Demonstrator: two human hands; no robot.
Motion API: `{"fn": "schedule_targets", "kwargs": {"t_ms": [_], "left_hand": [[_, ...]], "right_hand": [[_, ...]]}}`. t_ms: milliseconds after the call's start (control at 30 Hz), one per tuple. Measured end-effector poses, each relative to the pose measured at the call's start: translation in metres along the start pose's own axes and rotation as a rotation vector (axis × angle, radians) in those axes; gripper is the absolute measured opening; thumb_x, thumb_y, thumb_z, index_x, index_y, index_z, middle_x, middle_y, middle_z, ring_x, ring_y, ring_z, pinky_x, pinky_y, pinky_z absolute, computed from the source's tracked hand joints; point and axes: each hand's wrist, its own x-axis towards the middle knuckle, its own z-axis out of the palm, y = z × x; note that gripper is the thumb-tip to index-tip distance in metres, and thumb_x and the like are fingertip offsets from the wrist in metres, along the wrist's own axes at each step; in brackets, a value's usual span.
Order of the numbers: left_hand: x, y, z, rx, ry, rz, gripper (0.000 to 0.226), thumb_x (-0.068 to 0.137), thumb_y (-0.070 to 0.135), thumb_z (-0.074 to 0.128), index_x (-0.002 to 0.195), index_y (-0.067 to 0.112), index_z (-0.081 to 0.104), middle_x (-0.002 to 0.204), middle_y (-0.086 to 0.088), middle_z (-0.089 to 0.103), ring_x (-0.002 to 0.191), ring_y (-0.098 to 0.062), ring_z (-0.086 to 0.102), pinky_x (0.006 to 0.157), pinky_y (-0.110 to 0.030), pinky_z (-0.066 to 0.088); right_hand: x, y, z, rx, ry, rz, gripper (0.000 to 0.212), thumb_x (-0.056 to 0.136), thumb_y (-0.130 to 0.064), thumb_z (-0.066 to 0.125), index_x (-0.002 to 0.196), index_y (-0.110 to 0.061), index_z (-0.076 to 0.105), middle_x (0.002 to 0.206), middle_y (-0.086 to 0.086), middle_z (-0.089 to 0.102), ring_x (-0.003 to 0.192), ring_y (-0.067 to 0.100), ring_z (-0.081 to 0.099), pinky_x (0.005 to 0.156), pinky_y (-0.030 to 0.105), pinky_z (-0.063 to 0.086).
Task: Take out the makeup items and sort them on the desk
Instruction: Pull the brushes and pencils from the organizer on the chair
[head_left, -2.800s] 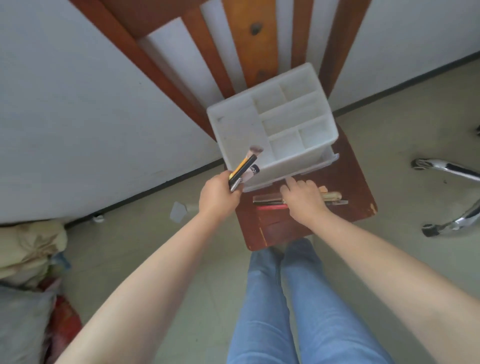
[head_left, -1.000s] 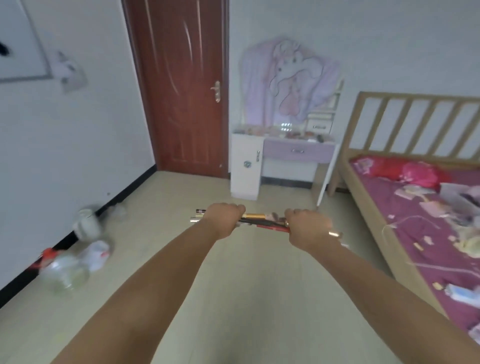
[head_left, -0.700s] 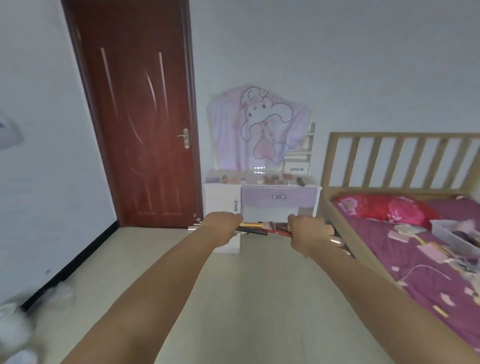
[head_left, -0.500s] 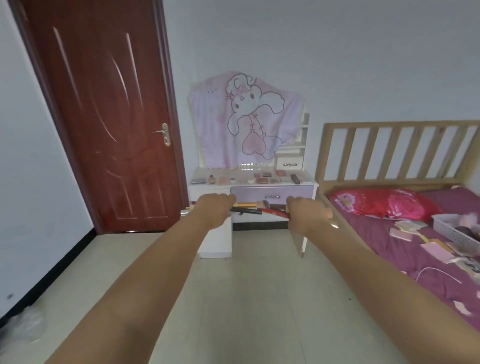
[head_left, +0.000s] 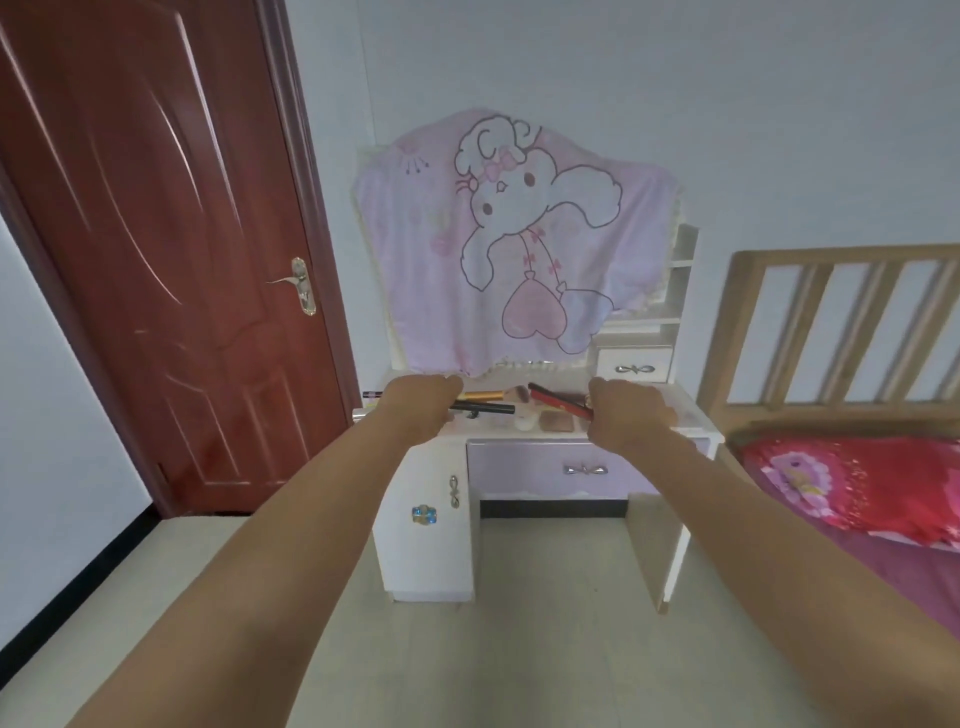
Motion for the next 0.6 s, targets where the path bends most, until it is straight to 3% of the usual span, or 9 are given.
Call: {"fn": "schedule_targets", "kwargs": {"t_ms": [100, 233, 300, 467, 600], "left_hand": [[0.073, -0.021, 0.017, 0.004, -0.021, -0.019, 0.032, 0.097, 0.024, 0.041, 0.125, 0.007, 0.038, 0.120, -0.010, 0.054, 0.109, -0.027, 0.054, 0.074, -0.031, 0.038], [0.178, -0.051, 0.051, -0.011, -0.029, -0.029, 0.031, 0.097, 0.024, 0.041, 0.122, 0.006, 0.039, 0.119, -0.011, 0.055, 0.107, -0.028, 0.055, 0.080, -0.034, 0.042], [0.234, -0.068, 0.071, -0.022, -0.014, -0.018, 0.030, 0.097, 0.024, 0.041, 0.121, 0.006, 0.039, 0.118, -0.010, 0.055, 0.107, -0.028, 0.055, 0.080, -0.034, 0.042], [0.369, -0.104, 0.120, -0.068, -0.011, 0.007, 0.031, 0.097, 0.026, 0.041, 0.122, 0.008, 0.040, 0.118, -0.009, 0.055, 0.106, -0.027, 0.055, 0.081, -0.033, 0.043], [0.456, -0.115, 0.164, -0.120, -0.079, 0.014, 0.029, 0.097, 0.026, 0.041, 0.120, 0.008, 0.041, 0.118, -0.009, 0.056, 0.105, -0.027, 0.057, 0.083, -0.032, 0.044]], "right_hand": [[0.083, 0.008, 0.019, 0.071, -0.060, 0.031, 0.026, 0.082, -0.017, 0.050, 0.107, -0.010, 0.047, 0.087, 0.004, 0.050, 0.093, 0.028, 0.057, 0.075, 0.035, 0.042], [0.191, 0.013, 0.048, 0.052, -0.061, 0.004, 0.024, 0.085, -0.023, 0.054, 0.104, -0.011, 0.047, 0.067, -0.003, 0.036, 0.074, 0.020, 0.048, 0.069, 0.029, 0.035], [0.245, 0.014, 0.065, 0.044, -0.065, 0.022, 0.020, 0.083, -0.014, 0.051, 0.103, -0.011, 0.047, 0.065, -0.003, 0.034, 0.068, 0.017, 0.044, 0.066, 0.028, 0.033], [0.381, 0.017, 0.109, 0.040, -0.084, 0.028, 0.027, 0.083, -0.007, 0.046, 0.110, -0.009, 0.047, 0.077, 0.000, 0.042, 0.086, 0.025, 0.052, 0.070, 0.030, 0.033], [0.469, 0.020, 0.154, 0.012, -0.155, 0.011, 0.029, 0.083, -0.008, 0.046, 0.112, -0.008, 0.047, 0.076, 0.000, 0.043, 0.080, 0.022, 0.047, 0.068, 0.030, 0.033]]}}
